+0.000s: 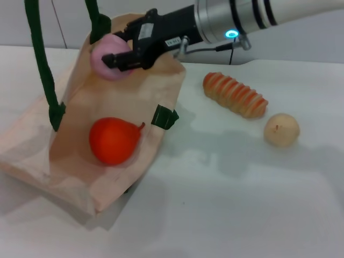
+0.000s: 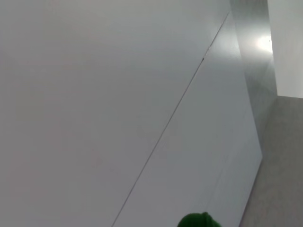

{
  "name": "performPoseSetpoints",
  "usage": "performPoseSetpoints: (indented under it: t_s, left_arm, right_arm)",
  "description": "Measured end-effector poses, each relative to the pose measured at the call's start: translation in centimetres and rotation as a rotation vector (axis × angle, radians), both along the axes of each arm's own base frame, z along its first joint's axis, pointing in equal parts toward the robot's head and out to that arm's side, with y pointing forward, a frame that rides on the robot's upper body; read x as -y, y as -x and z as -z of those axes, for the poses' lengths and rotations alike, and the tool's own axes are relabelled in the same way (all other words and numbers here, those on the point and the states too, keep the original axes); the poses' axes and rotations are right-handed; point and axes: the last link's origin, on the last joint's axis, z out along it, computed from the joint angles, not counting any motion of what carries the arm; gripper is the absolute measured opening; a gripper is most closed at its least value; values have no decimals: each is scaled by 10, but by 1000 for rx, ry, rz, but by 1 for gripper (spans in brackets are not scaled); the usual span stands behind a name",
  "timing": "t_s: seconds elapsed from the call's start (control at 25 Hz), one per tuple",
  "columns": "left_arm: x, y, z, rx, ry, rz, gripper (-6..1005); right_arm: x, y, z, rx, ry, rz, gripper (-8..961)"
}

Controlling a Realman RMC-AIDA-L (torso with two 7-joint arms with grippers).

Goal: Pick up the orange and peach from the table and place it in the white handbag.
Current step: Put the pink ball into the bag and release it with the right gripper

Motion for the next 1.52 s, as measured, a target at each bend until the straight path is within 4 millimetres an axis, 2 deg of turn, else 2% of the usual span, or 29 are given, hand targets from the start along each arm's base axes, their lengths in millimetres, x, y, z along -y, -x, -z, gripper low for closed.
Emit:
performPoseSetpoints:
  t_s: [0.32, 0.64, 1.12, 1.52]
  left_arm:
    - [-3, -6, 3, 4, 6, 16, 134]
    - [-5, -10, 5, 9, 6, 25, 134]
    - [-5, -7, 5, 18, 6, 14, 134]
    - [1, 5, 2, 20, -6, -25, 134]
  right_arm:
    - [-12, 0, 20, 69, -123, 38, 526]
    - [-17, -11, 29, 126, -198, 68, 527]
    - [5, -10, 49, 132, -140, -81, 526]
    - [6, -8, 45, 60, -139, -79, 576]
